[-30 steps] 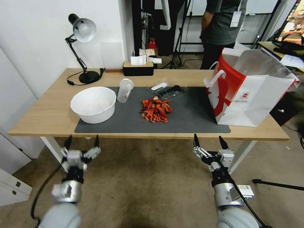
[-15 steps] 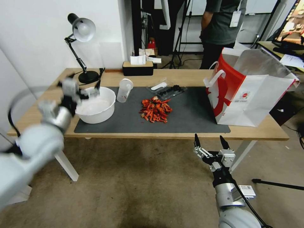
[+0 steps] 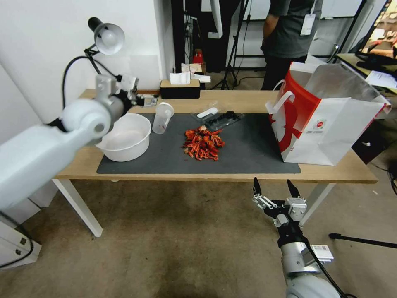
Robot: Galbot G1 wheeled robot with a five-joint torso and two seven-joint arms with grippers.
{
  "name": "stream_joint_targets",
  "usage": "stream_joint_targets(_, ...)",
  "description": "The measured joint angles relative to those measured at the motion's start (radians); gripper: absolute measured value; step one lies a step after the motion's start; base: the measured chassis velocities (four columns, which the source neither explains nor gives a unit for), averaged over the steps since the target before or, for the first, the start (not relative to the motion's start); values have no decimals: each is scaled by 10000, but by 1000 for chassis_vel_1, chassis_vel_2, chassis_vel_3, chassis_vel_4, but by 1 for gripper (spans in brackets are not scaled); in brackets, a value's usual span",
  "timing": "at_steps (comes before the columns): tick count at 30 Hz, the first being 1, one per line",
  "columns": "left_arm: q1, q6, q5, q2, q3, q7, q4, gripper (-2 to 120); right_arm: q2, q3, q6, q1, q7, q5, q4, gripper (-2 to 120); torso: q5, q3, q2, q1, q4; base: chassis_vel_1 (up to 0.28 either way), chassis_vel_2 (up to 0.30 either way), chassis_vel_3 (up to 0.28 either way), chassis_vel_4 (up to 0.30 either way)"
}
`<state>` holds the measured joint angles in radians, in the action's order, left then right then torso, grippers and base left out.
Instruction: Pick up the trash from the table and place it into the takeout bag.
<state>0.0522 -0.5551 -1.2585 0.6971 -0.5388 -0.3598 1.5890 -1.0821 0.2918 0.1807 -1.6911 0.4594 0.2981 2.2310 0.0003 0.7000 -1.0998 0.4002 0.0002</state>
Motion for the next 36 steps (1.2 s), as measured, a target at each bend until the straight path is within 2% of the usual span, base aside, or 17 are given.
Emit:
stream_joint_targets(1, 0, 0, 0, 0, 0, 0, 0, 100, 0, 0, 0, 0, 0, 0, 0, 100, 0, 0, 0, 0, 0, 0, 0, 0, 0)
stream_joint_targets(4, 544, -493, -100, 662, -667, 29, -883, 100, -55, 51, 47, -112, -6, -37, 39, 100, -4, 1, -2, 0, -1, 0, 0, 0, 0)
stream_joint_targets(6, 597, -562, -132, 773, -720, 29, -1000, 100, -67, 55, 54, -118, -7, -44, 43, 100, -3, 1, -2, 0, -1, 0, 0, 0, 0)
stream_joint_targets(7, 767, -758, -339, 1181, -898, 26, -1411, 100, -113, 59, 81, -129, -14, -76, 47, 100, 1, 0, -2, 0, -1, 0, 0, 0, 0)
stream_joint_targets(11, 931, -1023, -634, 1655, -1126, 40, -1939, 100, -175, 60, 108, -133, -23, -115, 47, 100, -1, 1, -2, 0, -4, 0, 0, 0, 0)
stream_joint_targets(13, 1001, -1395, -921, 2138, -1230, 45, -2505, 100, -242, 52, 134, -139, -37, -173, 47, 100, -1, 0, -2, -1, -3, 0, 0, 0, 0)
stream_joint_targets(14, 1001, -1395, -921, 2138, -1230, 45, -2505, 100, -242, 52, 134, -139, -37, -173, 47, 100, -1, 0, -2, -1, -3, 0, 0, 0, 0)
stream_joint_targets(17, 1038, -1620, -961, 2630, -1301, 34, -3215, 100, -274, 46, 163, -141, -47, -196, 40, 100, -2, 0, -2, -1, -1, 0, 0, 0, 0)
stream_joint_targets(22, 1066, -1727, -939, 2952, -1407, -27, -3762, 100, -284, 58, 186, -135, -55, -197, 23, 100, -2, 0, -2, -1, -2, 0, 0, 0, 0)
stream_joint_targets(27, 1014, -1822, -1001, 3237, -1421, -406, -4386, 100, -313, 58, 197, -129, -60, -197, 3, 100, -4, 0, -1, -1, 0, 0, 0, 0, 0)
stream_joint_targets(36, 1026, -1836, -1417, 3556, -1416, -597, -5024, 100, -315, 58, 200, -96, -64, -181, -40, 100, -2, 0, -1, -1, -2, 0, 0, 0, 0)
